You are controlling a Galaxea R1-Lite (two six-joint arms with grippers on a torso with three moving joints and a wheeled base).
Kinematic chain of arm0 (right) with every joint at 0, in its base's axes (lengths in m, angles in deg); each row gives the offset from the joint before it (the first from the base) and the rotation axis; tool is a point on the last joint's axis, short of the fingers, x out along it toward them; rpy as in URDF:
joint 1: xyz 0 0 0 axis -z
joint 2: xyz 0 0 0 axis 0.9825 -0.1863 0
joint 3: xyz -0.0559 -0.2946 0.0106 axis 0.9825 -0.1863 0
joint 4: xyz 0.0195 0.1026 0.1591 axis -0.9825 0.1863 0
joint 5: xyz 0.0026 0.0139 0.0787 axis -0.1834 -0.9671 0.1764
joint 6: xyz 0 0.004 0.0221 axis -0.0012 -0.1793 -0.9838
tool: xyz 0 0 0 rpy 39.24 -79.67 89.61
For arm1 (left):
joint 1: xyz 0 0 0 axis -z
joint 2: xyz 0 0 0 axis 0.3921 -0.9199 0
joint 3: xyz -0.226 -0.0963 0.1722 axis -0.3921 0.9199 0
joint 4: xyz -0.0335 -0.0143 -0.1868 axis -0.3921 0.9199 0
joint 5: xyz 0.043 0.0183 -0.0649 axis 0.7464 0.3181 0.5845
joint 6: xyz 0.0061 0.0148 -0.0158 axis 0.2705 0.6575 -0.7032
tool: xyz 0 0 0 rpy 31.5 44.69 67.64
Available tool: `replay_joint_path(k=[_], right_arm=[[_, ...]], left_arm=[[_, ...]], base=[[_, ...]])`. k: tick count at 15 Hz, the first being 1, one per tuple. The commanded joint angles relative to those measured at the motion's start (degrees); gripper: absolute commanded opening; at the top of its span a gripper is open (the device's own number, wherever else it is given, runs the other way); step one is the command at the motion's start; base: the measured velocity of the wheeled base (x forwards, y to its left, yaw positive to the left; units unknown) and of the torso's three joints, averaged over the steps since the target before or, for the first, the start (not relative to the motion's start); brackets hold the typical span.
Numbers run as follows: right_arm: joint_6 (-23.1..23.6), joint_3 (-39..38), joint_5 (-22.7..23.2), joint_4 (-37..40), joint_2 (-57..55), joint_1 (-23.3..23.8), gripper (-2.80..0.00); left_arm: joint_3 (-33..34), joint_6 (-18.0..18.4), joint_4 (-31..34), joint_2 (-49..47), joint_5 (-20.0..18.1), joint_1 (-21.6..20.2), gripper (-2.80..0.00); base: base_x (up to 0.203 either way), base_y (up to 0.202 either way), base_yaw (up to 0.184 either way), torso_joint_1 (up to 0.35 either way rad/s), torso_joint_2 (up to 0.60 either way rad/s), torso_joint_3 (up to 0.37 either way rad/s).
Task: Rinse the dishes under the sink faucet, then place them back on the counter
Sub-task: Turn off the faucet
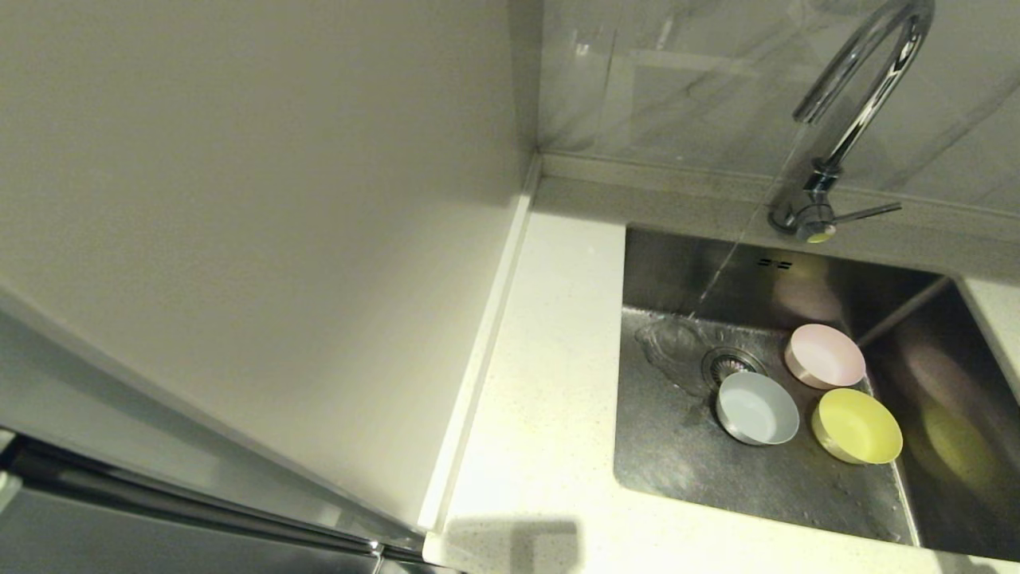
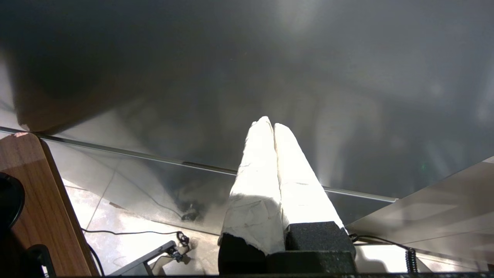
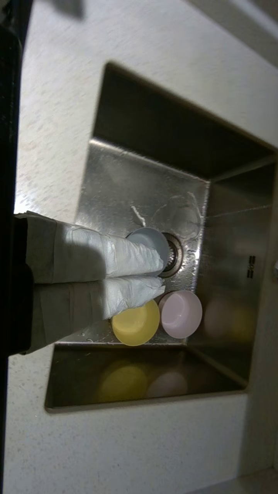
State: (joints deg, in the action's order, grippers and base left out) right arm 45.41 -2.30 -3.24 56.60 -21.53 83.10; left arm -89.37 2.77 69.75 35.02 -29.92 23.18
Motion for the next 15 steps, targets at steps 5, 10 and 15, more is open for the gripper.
replay_joint_path(k=[5,10,15], right_arm=[[-11.12,35.84,3.74,32.32,-32.95,8.28,-2.80],[2.76,41.10,7.37,33.27,-43.52,15.72,-2.80],[0.83,50.53,19.65,33.41,-59.27,17.92,-2.80]], left_arm=[[0.18,-0.02,-0.04,0.00,0.00,-0.01,-2.80],[0.18,-0.02,-0.04,0.00,0.00,-0.01,-2.80],[0.18,-0.02,-0.04,0.00,0.00,-0.01,-2.80]], base=[[0.000,0.000,0.000,0.000,0.00,0.000],[0.000,0.000,0.000,0.000,0.00,0.000],[0.000,0.000,0.000,0.000,0.00,0.000]])
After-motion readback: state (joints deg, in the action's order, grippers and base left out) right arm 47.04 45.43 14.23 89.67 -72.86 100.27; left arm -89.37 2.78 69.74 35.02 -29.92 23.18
